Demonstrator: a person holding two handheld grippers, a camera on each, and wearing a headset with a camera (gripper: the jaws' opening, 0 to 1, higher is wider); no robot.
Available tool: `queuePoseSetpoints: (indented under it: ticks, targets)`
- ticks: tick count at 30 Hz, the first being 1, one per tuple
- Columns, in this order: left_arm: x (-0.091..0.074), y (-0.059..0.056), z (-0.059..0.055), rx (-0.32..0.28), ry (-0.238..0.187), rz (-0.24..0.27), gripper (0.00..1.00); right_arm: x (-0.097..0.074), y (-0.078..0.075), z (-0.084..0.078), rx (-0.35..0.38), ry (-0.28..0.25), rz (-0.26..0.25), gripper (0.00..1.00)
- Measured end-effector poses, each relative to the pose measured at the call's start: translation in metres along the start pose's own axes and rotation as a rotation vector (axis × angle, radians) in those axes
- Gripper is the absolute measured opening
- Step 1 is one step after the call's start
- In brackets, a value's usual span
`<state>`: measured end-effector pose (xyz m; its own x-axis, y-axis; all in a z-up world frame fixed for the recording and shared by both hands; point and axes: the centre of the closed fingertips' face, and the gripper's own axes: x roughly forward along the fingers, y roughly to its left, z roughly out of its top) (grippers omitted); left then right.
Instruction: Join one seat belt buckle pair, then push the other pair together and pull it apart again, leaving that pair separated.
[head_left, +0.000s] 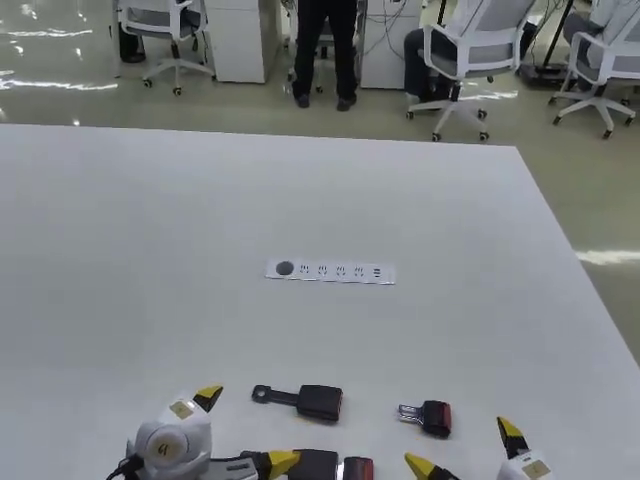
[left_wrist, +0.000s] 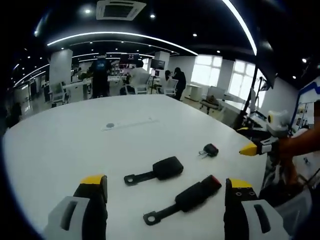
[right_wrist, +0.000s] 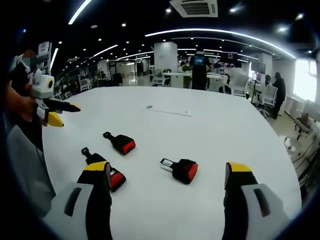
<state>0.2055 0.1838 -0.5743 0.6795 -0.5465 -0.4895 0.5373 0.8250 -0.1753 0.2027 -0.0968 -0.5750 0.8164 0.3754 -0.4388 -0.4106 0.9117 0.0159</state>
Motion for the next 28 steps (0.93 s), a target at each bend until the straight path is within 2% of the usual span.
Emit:
queuePoseSetpoints:
  ticks: [3,5,7,9,12,14,16,18,22,28]
  targets:
    - [-0.011,0.000,-0.008,-0.011,0.000,0.012,1.00,-0.008,0.005,-0.004,0.017,-0.012,-0.004,0.96]
    - [-0.018,0.000,-0.010,-0.014,-0.025,0.022,1.00,-0.013,0.011,-0.009,0.020,-0.003,0.000,0.97]
    - [-0.024,-0.002,-0.016,-0.026,-0.001,0.041,1.00,-0.020,0.015,-0.013,0.019,-0.005,0.002,0.98]
    - [-0.028,-0.008,-0.016,-0.030,-0.011,0.041,1.00,-0.025,0.018,-0.016,0.023,-0.002,0.001,0.98]
    - [-0.034,-0.004,-0.013,-0.030,-0.008,0.049,1.00,-0.030,0.020,-0.019,0.019,0.000,0.003,0.99]
    - [-0.039,-0.008,-0.004,-0.016,-0.035,0.046,1.00,-0.034,0.022,-0.019,0.021,-0.009,0.006,0.99]
    - [-0.042,-0.005,-0.004,-0.010,-0.038,0.048,1.00,-0.039,0.025,-0.020,0.023,-0.015,0.003,0.99]
    - [-0.042,-0.006,0.001,-0.016,-0.054,0.047,1.00,-0.040,0.026,-0.022,0.024,-0.012,0.002,0.99]
    - [-0.044,-0.012,0.007,-0.027,-0.047,0.042,1.00,-0.042,0.026,-0.026,0.028,-0.002,0.000,0.99]
    - [-0.046,-0.013,0.000,-0.023,-0.024,0.047,1.00,-0.044,0.024,-0.027,0.024,-0.005,-0.004,0.99]
